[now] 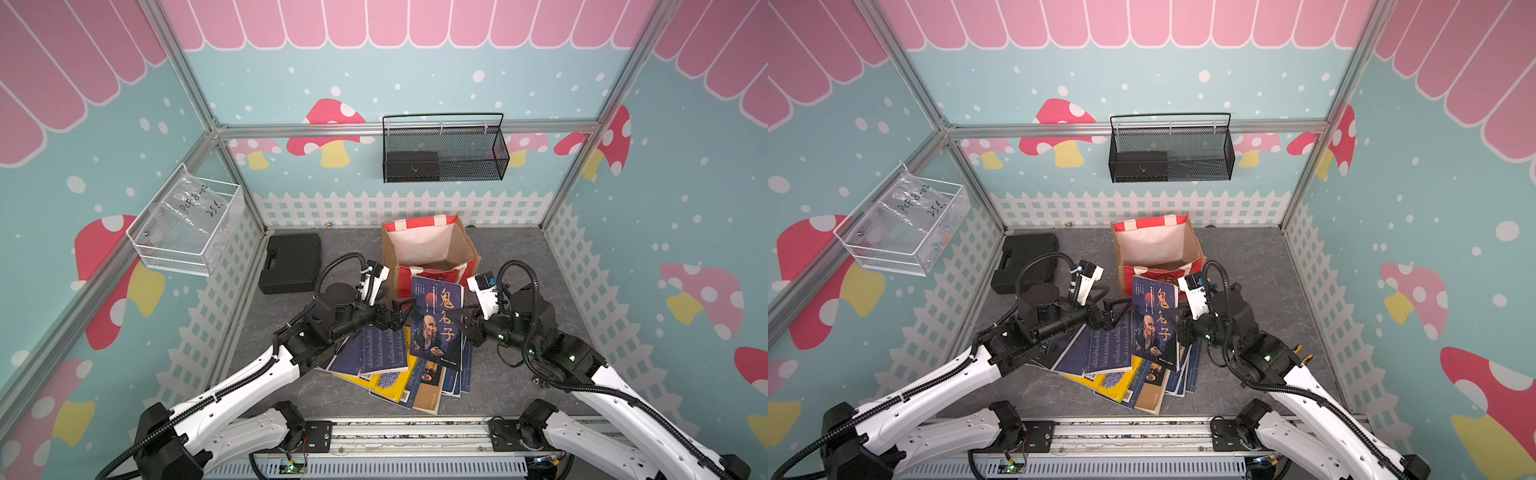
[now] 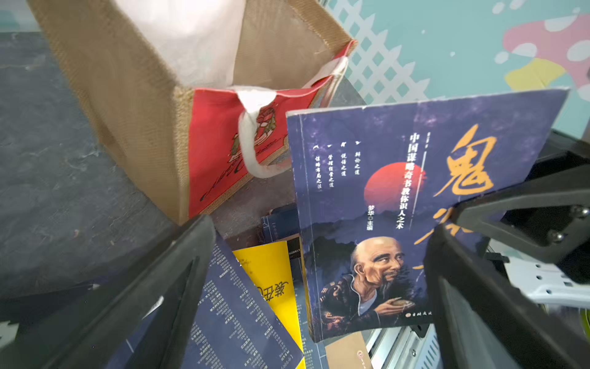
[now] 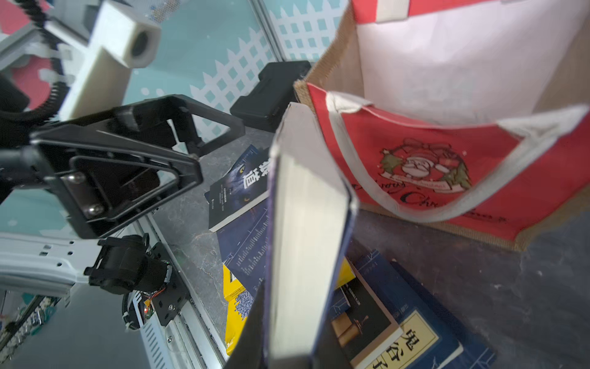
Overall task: Put the books into the canvas bag
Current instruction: Pick up the book from the book.
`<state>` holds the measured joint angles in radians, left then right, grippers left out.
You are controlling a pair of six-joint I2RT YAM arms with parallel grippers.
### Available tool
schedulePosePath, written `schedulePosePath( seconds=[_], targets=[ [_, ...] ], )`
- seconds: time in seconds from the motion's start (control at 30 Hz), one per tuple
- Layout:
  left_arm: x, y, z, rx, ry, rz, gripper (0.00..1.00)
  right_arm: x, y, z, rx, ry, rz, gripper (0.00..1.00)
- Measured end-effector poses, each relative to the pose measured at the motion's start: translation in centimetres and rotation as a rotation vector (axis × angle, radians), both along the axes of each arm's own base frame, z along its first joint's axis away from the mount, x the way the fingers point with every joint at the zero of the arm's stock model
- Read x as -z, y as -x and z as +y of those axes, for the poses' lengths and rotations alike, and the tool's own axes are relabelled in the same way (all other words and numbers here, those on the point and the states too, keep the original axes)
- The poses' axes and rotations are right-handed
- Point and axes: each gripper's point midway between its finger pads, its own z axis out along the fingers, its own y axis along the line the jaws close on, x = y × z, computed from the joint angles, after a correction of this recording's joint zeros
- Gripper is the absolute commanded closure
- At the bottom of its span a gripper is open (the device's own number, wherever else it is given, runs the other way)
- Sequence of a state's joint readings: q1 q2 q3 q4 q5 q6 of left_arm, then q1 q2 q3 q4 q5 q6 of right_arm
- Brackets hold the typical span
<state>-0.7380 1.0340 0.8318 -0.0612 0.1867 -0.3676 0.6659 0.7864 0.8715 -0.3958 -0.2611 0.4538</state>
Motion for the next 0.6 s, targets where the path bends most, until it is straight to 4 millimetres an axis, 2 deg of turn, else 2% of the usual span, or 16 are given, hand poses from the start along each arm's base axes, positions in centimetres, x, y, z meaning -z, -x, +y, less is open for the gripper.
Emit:
schedulePosePath(
  seconds=[0.1, 0.17, 0.27, 0.33, 0.4, 0.47, 0.6],
  targets=[
    [-1.4, 0.2, 0.1, 0.058, -0.023, -0.016, 0.01, -1.1, 0.9, 0.8, -0.121, 0.003, -0.066, 1.0],
    [-3.4, -0.1, 0.6, 0.082, -0.034, -0.04, 0.01, -1.1, 1.4, 1.3, -0.199, 0.002, -0.087, 1.0],
    [-7.5, -0.3, 1.8, 0.107, -0.062, -0.104, 0.01, -0.8, 1.9, 2.5, -0.316, -0.004, -0.104, 1.0],
    [-10.0, 0.6, 2.1, 0.159, -0.092, -0.149, 0.01, -0.6, 2.3, 3.3, -0.39, -0.011, -0.12, 1.0],
    [-11.3, 1.8, 1.9, 0.229, -0.124, -0.172, 0.01, -0.6, 2.8, 3.8, -0.457, -0.021, -0.145, 1.0],
    [-11.3, 2.5, 1.6, 0.294, -0.161, -0.165, 0.01, -0.9, 3.5, 4.2, -0.521, -0.033, -0.179, 1.0],
    [-8.1, 2.9, 0.5, 0.41, -0.253, -0.056, 0.02, -1.4, 4.6, 5.0, -0.646, -0.05, -0.235, 1.0]
  ],
)
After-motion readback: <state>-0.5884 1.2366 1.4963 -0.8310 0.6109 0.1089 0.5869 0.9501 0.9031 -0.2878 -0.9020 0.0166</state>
